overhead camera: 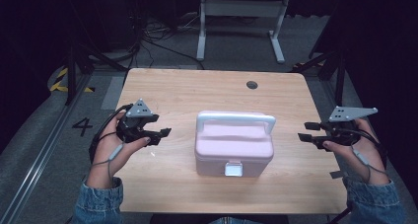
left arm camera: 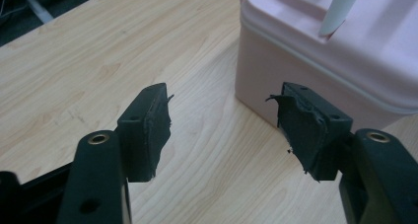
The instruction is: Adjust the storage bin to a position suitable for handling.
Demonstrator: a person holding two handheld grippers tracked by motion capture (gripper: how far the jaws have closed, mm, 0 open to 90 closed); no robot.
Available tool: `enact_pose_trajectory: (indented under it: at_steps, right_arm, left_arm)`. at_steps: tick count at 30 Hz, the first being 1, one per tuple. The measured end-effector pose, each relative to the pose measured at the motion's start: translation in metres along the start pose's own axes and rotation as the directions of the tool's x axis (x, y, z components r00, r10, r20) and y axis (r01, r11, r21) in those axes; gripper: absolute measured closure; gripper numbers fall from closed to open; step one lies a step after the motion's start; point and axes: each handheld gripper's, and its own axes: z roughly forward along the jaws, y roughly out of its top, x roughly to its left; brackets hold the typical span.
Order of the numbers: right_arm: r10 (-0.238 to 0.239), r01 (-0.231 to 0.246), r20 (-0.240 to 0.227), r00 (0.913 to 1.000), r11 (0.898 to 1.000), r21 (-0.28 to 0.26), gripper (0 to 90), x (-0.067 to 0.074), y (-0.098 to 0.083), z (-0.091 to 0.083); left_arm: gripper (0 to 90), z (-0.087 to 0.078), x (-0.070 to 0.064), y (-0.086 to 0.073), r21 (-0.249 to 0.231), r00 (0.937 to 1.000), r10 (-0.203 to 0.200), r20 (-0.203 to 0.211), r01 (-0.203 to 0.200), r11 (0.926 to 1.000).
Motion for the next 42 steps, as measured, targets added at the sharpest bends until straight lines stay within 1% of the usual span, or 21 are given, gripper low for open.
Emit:
enact_pose_trajectory:
  at_steps: [3,7,10,11,13,16,17,18,21,22,25,28,29,31,32,33,34,39,40,41,42]
  right_arm:
    - [0.016,-0.016,-0.004,0.9999,1.000,0.002,51.8,0.000,-0.001,-0.002]
    - [0.036,-0.036,-0.014,0.9992,0.999,0.007,54.3,0.000,-0.004,-0.003]
    - [0.060,-0.060,-0.020,0.9980,0.998,-0.001,54.1,0.001,-0.005,-0.003]
    - [0.058,-0.059,-0.017,0.9981,0.998,-0.010,53.9,0.001,-0.006,-0.003]
    - [0.041,-0.042,-0.013,0.9991,0.999,-0.034,53.0,0.002,-0.006,-0.003]
    - [0.043,-0.043,-0.019,0.9989,0.998,-0.044,51.5,0.003,-0.007,-0.003]
    - [0.052,-0.053,-0.021,0.9984,0.998,-0.047,51.4,0.004,-0.007,-0.004]
    - [0.067,-0.068,-0.024,0.9974,0.997,-0.040,51.0,0.004,-0.008,-0.004]
    - [0.067,-0.068,-0.013,0.9976,0.997,-0.031,50.7,0.005,-0.010,-0.003]
    - [0.067,-0.068,-0.013,0.9976,0.997,-0.031,50.7,0.005,-0.010,-0.003]
    - [0.071,-0.071,-0.006,0.9974,0.997,-0.021,50.4,0.006,-0.011,-0.002]
    - [0.072,-0.072,-0.006,0.9974,0.997,-0.018,50.4,0.006,-0.013,-0.003]
    - [0.079,-0.079,-0.004,0.9969,0.997,-0.018,50.4,0.006,-0.014,-0.003]
    - [0.082,-0.082,-0.002,0.9967,0.996,-0.019,50.4,0.007,-0.014,-0.004]
    - [0.082,-0.082,-0.002,0.9967,0.996,-0.019,50.4,0.007,-0.014,-0.004]
    - [0.087,-0.087,-0.001,0.9962,0.996,-0.018,50.4,0.007,-0.015,-0.004]
    - [0.091,-0.091,0.000,0.9959,0.996,-0.017,50.4,0.007,-0.016,-0.005]
    - [0.101,-0.101,-0.001,0.9949,0.995,-0.012,50.4,0.008,-0.018,-0.005]
    - [0.106,-0.106,-0.003,0.9943,0.994,-0.010,50.4,0.008,-0.018,-0.005]
    - [0.110,-0.110,-0.002,0.9939,0.994,-0.010,50.4,0.009,-0.018,-0.005]
    - [0.111,-0.111,0.001,0.9938,0.994,-0.010,50.4,0.009,-0.019,-0.006]
  left_arm:
    - [41.2,0.001,-0.002,0.002,-0.022,1.0000,0.000,-0.001,0.000,0.9998]
    - [41.1,0.002,-0.003,0.004,-0.055,1.0000,-0.002,-0.006,0.002,0.9985]
    - [41.2,0.002,-0.005,0.007,-0.054,1.0000,-0.007,0.004,0.007,0.9985]
    - [41.1,0.003,-0.005,0.008,-0.054,0.9999,0.012,-0.001,-0.012,0.9985]
    - [41.0,0.004,-0.006,0.010,-0.060,1.0000,0.002,0.008,-0.001,0.9982]
    - [40.7,0.004,-0.008,0.013,-0.061,0.9999,-0.010,0.012,0.010,0.9981]
    - [40.7,0.004,-0.009,0.014,-0.063,0.9995,-0.020,0.022,0.021,0.9978]
    - [40.8,0.004,-0.011,0.016,-0.075,0.9994,-0.018,0.031,0.020,0.9970]
    - [39.8,0.005,-0.014,0.021,-0.089,0.9987,-0.004,0.051,0.009,0.9960]
    - [39.8,0.005,-0.017,0.022,-0.093,0.9981,-0.019,0.058,0.025,0.9954]
    - [38.8,0.009,-0.022,0.028,-0.115,0.9978,-0.005,0.067,0.013,0.9933]
    - [39.3,0.012,-0.024,0.031,-0.121,0.9967,0.008,0.081,0.002,0.9926]
    - [39.5,0.015,-0.026,0.032,-0.125,0.9947,-0.002,0.102,0.015,0.9920]
    - [39.5,0.018,-0.029,0.034,-0.132,0.9930,-0.005,0.118,0.021,0.9910]
    - [39.5,0.018,-0.029,0.034,-0.132,0.9930,-0.005,0.118,0.021,0.9910]
    - [39.5,0.021,-0.031,0.036,-0.136,0.9913,0.007,0.131,0.011,0.9906]
    - [39.7,0.024,-0.033,0.038,-0.136,0.9890,0.007,0.147,0.013,0.9906]
    - [40.4,0.035,-0.039,0.041,-0.146,0.9867,0.016,0.162,0.007,0.9893]
    - [41.5,0.039,-0.040,0.042,-0.154,0.9858,0.015,0.167,0.012,0.9880]
    - [43.0,0.041,-0.042,0.042,-0.153,0.9847,0.000,0.174,0.027,0.9879]
    - [44.7,0.044,-0.043,0.042,-0.163,0.9854,-0.003,0.170,0.032,0.9862]
